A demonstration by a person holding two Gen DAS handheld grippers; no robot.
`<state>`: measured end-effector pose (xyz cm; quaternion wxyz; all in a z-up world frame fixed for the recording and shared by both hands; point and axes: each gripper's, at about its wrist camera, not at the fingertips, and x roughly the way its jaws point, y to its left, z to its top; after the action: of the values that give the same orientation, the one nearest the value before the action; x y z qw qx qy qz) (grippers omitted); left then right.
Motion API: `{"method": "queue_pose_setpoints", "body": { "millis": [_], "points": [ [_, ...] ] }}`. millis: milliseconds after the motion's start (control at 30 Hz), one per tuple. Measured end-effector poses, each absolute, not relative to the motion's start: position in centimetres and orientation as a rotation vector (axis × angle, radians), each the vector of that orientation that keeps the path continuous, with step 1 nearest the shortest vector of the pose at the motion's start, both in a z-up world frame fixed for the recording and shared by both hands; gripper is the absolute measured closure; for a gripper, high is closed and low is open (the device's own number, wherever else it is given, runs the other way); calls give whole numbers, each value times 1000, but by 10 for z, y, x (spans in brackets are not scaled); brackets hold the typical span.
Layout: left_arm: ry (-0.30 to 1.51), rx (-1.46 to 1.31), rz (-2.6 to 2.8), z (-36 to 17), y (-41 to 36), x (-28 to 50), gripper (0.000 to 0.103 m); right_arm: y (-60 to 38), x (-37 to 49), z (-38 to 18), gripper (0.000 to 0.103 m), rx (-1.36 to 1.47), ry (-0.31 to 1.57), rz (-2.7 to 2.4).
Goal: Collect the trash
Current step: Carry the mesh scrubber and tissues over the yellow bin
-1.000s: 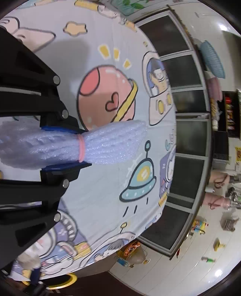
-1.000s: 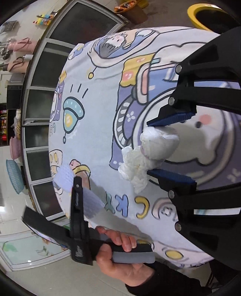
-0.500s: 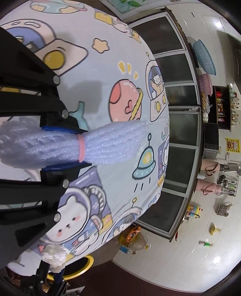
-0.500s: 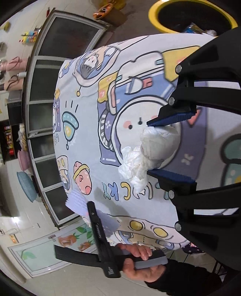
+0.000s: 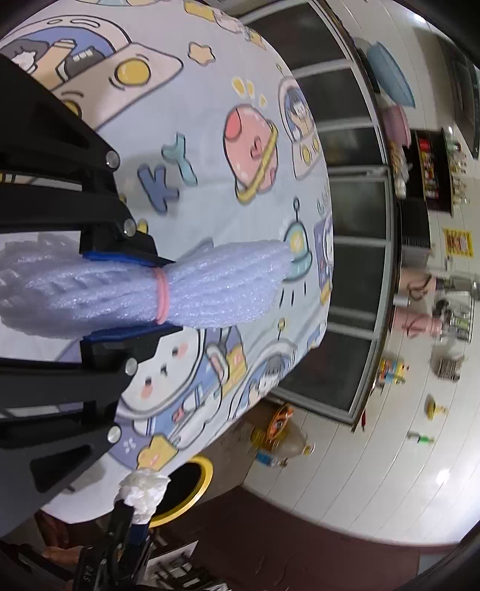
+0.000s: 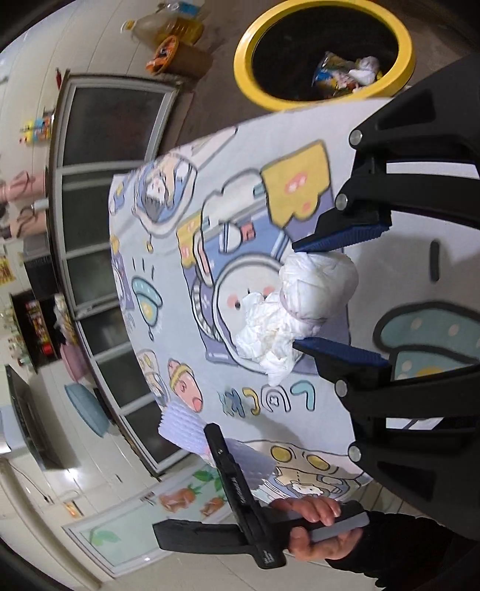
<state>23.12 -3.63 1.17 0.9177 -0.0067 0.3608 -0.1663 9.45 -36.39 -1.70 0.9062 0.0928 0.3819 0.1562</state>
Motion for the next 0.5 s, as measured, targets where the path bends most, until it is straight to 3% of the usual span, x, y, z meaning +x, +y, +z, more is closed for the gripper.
{"method": "queue_pose_setpoints", "body": {
  "millis": [500],
  "points": [
    [728,83,-535,26,-141,218,78,-462,60,-16,59,318,723,131]
  ]
}}
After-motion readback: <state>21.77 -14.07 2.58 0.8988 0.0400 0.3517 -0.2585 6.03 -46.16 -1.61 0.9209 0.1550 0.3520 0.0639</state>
